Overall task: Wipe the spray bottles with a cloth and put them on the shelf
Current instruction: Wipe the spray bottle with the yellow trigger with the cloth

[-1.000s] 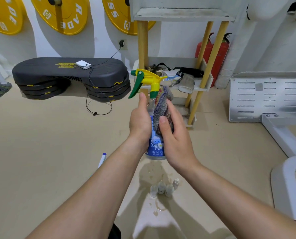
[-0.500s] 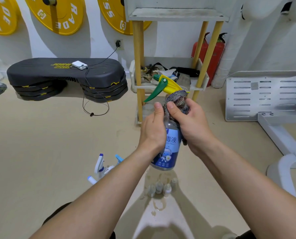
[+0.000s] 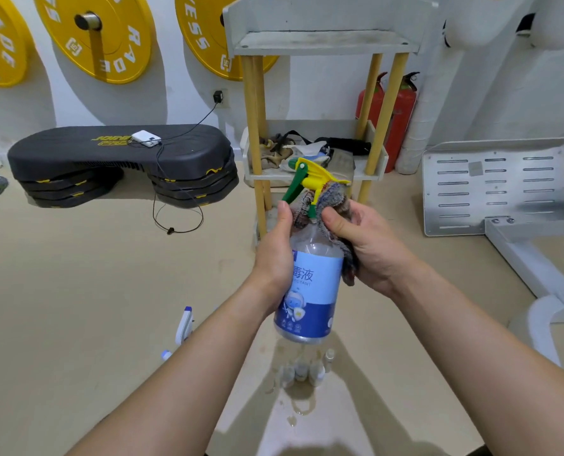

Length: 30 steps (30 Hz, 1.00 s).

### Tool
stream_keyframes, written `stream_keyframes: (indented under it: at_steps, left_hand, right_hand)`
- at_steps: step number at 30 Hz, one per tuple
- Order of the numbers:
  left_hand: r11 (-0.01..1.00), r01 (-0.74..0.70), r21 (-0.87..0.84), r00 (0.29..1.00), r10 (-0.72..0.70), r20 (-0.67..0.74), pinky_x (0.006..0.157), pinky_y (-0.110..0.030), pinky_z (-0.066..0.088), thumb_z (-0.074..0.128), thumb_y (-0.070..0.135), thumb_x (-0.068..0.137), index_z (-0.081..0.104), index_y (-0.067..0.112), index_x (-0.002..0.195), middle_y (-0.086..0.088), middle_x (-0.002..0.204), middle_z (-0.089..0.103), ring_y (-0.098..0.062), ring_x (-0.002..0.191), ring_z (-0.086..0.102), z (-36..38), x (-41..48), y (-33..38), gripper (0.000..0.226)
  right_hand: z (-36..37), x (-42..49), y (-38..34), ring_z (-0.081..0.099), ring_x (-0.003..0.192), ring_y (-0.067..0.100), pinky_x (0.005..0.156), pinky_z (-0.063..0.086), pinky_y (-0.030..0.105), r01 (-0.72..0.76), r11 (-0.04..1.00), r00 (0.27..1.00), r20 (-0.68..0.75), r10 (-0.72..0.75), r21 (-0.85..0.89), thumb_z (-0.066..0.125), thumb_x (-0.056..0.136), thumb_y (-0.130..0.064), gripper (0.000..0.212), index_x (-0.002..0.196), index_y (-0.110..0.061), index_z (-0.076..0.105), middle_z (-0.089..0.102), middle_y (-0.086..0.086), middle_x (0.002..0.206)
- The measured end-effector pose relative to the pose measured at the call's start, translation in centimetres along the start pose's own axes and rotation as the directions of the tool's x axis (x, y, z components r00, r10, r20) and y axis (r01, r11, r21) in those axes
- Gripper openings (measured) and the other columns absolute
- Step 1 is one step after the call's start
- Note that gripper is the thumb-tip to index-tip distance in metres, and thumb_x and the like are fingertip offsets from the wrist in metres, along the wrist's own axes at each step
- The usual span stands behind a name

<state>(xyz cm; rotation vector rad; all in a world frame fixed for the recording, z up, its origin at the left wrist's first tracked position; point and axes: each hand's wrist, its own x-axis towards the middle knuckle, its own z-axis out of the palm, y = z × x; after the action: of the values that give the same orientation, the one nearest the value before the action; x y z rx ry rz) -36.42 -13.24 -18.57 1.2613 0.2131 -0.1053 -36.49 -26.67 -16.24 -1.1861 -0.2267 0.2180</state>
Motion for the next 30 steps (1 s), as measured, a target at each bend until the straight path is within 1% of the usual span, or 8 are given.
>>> stream_keyframes:
  at_steps: [3,7,11,17,19,23,27,30]
  left_hand:
    - [0.936,-0.106,0.337,0.987,0.141,-0.081,0.093,-0.042,0.054,0.028,0.086,0.086,0.075,0.020,0.110,-0.008,0.103,0.076,-0.030,0.099,0.071,-0.1,0.5,-0.7,0.085]
    - [0.762,-0.166,0.626,0.956,0.280,-0.087,0.090,-0.035,0.043,0.021,0.054,0.106,0.072,0.013,0.104,-0.012,0.110,0.072,-0.029,0.107,0.061,0.4,-0.6,-0.7,0.066]
    - [0.886,-0.087,0.455,0.970,0.179,-0.163,0.099,-0.042,0.050,0.030,0.066,0.100,0.076,0.011,0.102,-0.011,0.105,0.075,-0.029,0.103,0.067,0.0,0.1,-0.9,0.072]
    - [0.998,-0.050,-0.033,0.956,0.038,-0.290,0.096,-0.060,0.054,0.057,0.082,0.063,0.080,0.013,0.079,-0.021,0.093,0.076,-0.043,0.094,0.072,-1.9,2.1,0.1,0.075]
    - [0.989,-0.052,-0.136,0.963,0.013,-0.270,0.098,-0.062,0.052,0.064,0.077,0.067,0.079,0.005,0.095,-0.024,0.103,0.075,-0.044,0.101,0.071,-2.4,1.9,0.9,0.079]
    - [0.985,-0.041,-0.168,0.968,-0.003,-0.252,0.097,-0.057,0.052,0.061,0.056,0.093,0.078,0.011,0.076,-0.020,0.093,0.074,-0.035,0.086,0.069,-2.7,1.6,1.7,0.051]
    - [0.987,-0.045,-0.156,0.982,0.015,-0.190,0.096,-0.057,0.052,0.060,0.056,0.094,0.078,0.013,0.077,-0.019,0.092,0.074,-0.035,0.086,0.069,-2.2,1.1,1.5,0.050]
    - [0.991,-0.048,-0.127,0.986,0.027,-0.163,0.092,-0.054,0.054,0.058,0.054,0.096,0.079,0.016,0.070,-0.018,0.091,0.075,-0.034,0.083,0.071,-1.6,0.8,1.2,0.051]
  right_hand:
    - [1.4,-0.1,1.0,0.069,0.057,0.011,0.041,0.047,0.016,0.017,0.992,0.973,-0.225,-0.044,-0.121,0.066,0.095,-0.006,0.015,0.109,0.000,0.067,0.074,0.013,0.089]
    - [2.4,-0.1,2.7,0.072,0.064,0.015,0.050,0.052,0.025,-0.028,0.965,0.878,-0.468,-0.102,-0.262,0.082,0.085,-0.018,0.011,0.089,-0.014,0.072,0.077,0.001,0.077]
    - [2.7,0.2,3.1,0.075,0.083,0.017,0.080,0.062,0.047,-0.015,0.911,0.875,-0.446,-0.188,-0.413,0.076,0.090,-0.031,0.012,0.096,-0.020,0.072,0.078,-0.002,0.088]
    - [3.9,-0.7,5.5,0.068,0.107,0.005,0.101,0.052,0.042,0.034,0.922,0.946,-0.285,-0.154,-0.385,0.053,0.095,-0.050,0.024,0.112,-0.037,0.064,0.074,-0.015,0.110]
    - [4.5,-1.6,6.8,0.065,0.107,-0.003,0.100,0.050,0.031,0.047,0.881,0.950,-0.251,-0.184,-0.471,0.051,0.101,-0.045,0.011,0.109,-0.048,0.058,0.071,-0.024,0.109]
    - [5.0,-2.6,7.5,0.062,0.104,-0.006,0.088,0.046,0.018,0.042,0.835,0.941,-0.259,-0.218,-0.549,0.047,0.105,-0.042,0.011,0.110,-0.049,0.053,0.069,-0.021,0.111]
    - [4.3,-1.4,7.0,0.067,0.101,0.006,0.089,0.052,0.030,-0.145,0.907,0.921,-0.389,-0.022,-0.395,0.046,0.097,-0.057,0.031,0.109,-0.038,0.067,0.074,-0.016,0.101]
    - [3.7,-0.7,5.6,0.067,0.066,0.009,0.045,0.043,0.018,-0.241,0.949,0.894,-0.427,0.136,-0.202,0.039,0.098,-0.059,0.046,0.086,-0.027,0.070,0.071,-0.011,0.070]
